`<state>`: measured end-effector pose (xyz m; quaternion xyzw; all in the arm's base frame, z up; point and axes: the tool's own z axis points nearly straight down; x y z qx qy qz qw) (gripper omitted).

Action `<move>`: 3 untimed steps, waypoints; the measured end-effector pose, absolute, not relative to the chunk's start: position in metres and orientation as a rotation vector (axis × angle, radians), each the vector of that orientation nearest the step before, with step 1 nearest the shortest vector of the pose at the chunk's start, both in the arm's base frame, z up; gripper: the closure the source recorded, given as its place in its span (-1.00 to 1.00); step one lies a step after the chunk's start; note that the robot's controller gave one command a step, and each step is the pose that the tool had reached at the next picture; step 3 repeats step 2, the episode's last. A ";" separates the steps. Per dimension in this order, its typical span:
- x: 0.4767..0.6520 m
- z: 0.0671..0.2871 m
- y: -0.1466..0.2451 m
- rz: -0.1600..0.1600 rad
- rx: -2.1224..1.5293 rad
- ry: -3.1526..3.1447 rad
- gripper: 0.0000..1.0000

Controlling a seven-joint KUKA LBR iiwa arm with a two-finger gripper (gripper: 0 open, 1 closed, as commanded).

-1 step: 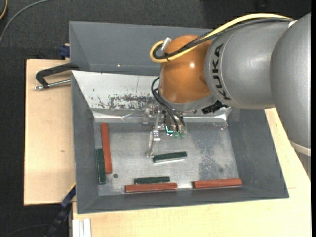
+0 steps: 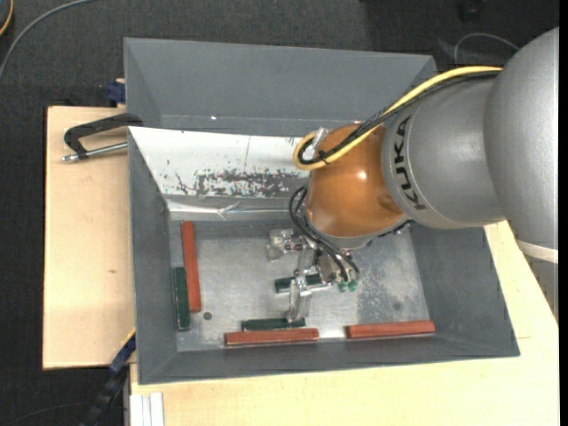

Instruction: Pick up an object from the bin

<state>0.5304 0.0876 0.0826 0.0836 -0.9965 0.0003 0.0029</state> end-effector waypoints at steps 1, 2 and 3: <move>0.532 0.084 0.089 -0.002 0.263 -3.130 1.00; 0.522 0.204 0.058 -0.001 0.255 -3.145 1.00; 0.522 0.204 0.058 -0.001 0.255 -3.145 1.00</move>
Offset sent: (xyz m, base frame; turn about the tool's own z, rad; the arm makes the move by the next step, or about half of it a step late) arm 0.0000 0.0000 0.0000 0.0000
